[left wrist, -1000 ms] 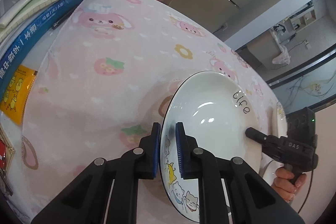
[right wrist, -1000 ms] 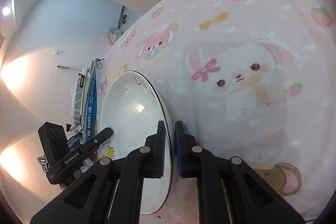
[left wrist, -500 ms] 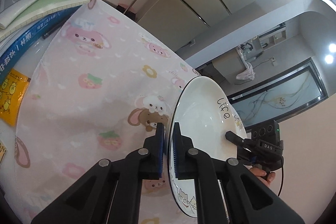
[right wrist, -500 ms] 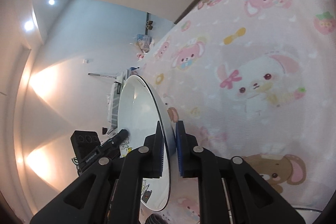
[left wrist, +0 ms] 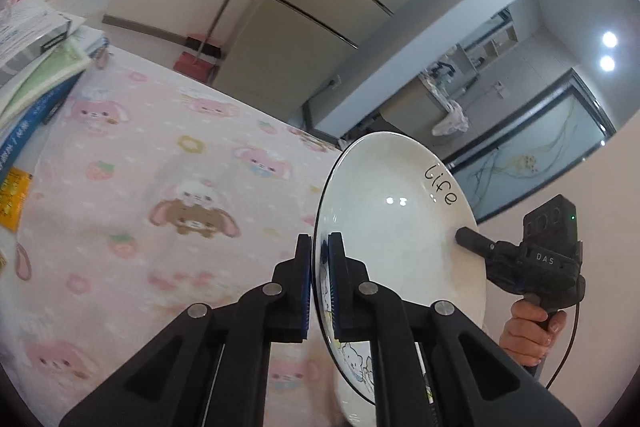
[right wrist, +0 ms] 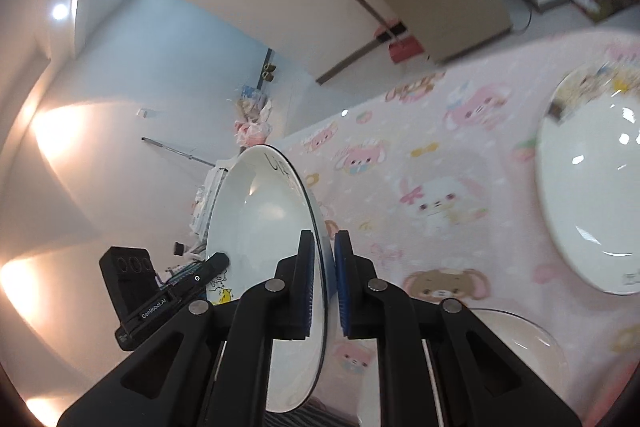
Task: Organize plates and bowls
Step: 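Carry the held plate with the left tool onto the other 'Life' plate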
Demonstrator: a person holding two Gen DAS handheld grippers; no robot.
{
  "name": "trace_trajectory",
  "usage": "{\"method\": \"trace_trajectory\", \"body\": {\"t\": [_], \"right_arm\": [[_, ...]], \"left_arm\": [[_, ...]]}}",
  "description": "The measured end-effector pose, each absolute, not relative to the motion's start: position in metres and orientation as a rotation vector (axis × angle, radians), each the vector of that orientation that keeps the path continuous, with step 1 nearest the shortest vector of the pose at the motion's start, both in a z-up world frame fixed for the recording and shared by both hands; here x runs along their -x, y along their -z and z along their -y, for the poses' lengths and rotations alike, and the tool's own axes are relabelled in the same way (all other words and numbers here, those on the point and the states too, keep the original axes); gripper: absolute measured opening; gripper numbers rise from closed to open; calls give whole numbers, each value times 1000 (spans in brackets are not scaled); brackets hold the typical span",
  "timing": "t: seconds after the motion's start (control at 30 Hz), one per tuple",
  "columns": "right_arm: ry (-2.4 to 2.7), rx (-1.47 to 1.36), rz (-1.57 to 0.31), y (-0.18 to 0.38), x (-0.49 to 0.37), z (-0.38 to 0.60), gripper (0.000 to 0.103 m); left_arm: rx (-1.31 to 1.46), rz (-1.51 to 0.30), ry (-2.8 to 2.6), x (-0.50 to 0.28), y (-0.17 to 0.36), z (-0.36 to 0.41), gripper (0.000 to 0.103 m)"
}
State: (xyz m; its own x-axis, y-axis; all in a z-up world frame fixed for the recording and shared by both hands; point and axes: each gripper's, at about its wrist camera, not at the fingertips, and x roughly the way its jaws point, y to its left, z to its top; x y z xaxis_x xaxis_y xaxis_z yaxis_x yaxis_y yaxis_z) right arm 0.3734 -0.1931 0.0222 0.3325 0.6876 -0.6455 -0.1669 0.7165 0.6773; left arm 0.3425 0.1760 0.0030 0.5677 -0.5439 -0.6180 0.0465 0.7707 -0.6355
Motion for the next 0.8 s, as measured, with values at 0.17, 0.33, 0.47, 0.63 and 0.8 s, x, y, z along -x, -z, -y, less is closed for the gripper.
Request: {"method": "trace_trajectory", "body": {"t": [0.17,0.33,0.47,0.63,0.8], "right_arm": [[-559,-445,-1067,-53,-338,224,10],[-564,-467,-1049,-51,-308,253,10],[-552,-491,-1046,-38,-285,275,13],[-531,-489,-1072,-13,-263,297,13],[-512,-501,-1082,14,-252,308,13]], "left_arm": [[562,-908,378,-320,-28,-134,8],[486,-899,372,-287,-45,-99,8],[413,-926,358,-262,-34,-68,8],[413,-975,387,-251,-2,-53,8],[407,-1013,404,-252,22,-43,8]]}}
